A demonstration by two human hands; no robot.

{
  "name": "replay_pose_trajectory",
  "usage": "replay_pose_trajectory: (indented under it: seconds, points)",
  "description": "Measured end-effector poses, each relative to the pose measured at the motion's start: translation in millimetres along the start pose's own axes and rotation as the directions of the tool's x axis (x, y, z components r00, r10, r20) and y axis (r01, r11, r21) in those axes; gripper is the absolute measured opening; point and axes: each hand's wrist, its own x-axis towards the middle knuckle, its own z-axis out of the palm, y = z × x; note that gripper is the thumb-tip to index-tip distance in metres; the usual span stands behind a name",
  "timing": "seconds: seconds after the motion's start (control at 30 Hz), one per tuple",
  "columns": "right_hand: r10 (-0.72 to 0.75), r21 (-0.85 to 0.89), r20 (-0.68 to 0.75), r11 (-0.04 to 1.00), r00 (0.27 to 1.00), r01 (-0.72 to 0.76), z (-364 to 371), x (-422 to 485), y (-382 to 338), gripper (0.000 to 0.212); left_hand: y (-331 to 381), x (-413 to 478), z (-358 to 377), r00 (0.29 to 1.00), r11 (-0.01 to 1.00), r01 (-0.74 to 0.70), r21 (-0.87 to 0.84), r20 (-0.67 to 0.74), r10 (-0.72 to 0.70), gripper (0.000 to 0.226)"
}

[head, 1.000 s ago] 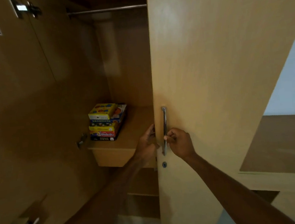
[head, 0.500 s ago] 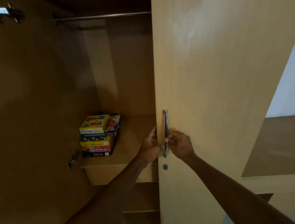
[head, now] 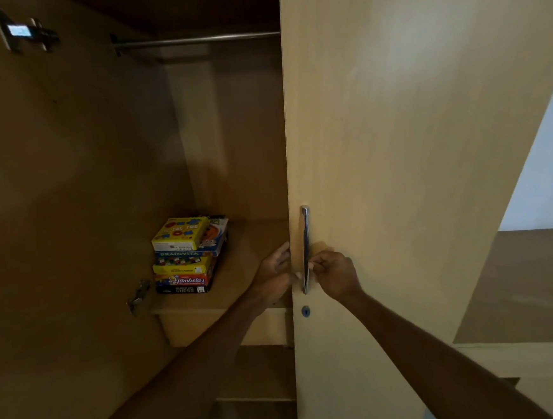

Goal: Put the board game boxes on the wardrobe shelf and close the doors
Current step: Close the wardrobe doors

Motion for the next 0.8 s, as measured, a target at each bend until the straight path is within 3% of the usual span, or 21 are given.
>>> replay_pose_trajectory:
  seconds: [0.17, 0.33, 0.43, 0.57, 0.73, 0.8]
  points:
    - [0.026, 0.021, 0.072, 0.999, 0.997, -0.028, 3.7, -34.4, 15.2, 0.016, -41.6, -38.2, 0.5, 0.97, 0.998, 0.02, -0.062, -0.241, -0.035, 0.05]
    - [-0.046, 0.063, 0.256, 0.998, 0.965, 0.031, 23.9, -87.6, 10.3, 0.02, -84.9, -125.4, 0.5, 0.867, 0.995, 0.057, -0.079, -0.49, -0.088, 0.042]
    - [-0.103, 0.136, 0.398, 0.989, 0.912, 0.052, 48.7, -124.3, -12.5, 0.017, -101.2, -196.8, -3.3, 0.764, 0.991, 0.101, -0.088, -0.632, -0.134, 0.04]
    - [-0.226, 0.325, 0.589, 0.945, 0.776, 0.029, 93.9, -181.2, -69.6, 0.013, -106.7, -304.0, -18.8, 0.576, 0.977, 0.21, -0.022, -0.805, -0.142, 0.041]
    - [-0.348, 0.413, 0.704, 0.91, 0.62, 0.041, 143.9, -232.3, -138.4, 0.017, -80.1, -398.0, -50.9, 0.351, 0.967, 0.253, -0.032, -0.928, -0.122, 0.038]
    - [-0.389, 0.436, 0.703, 0.897, 0.596, 0.072, 158.0, -241.4, -169.2, 0.018, -70.5, -421.4, -72.2, 0.301, 0.973, 0.228, -0.043, -0.947, -0.112, 0.036]
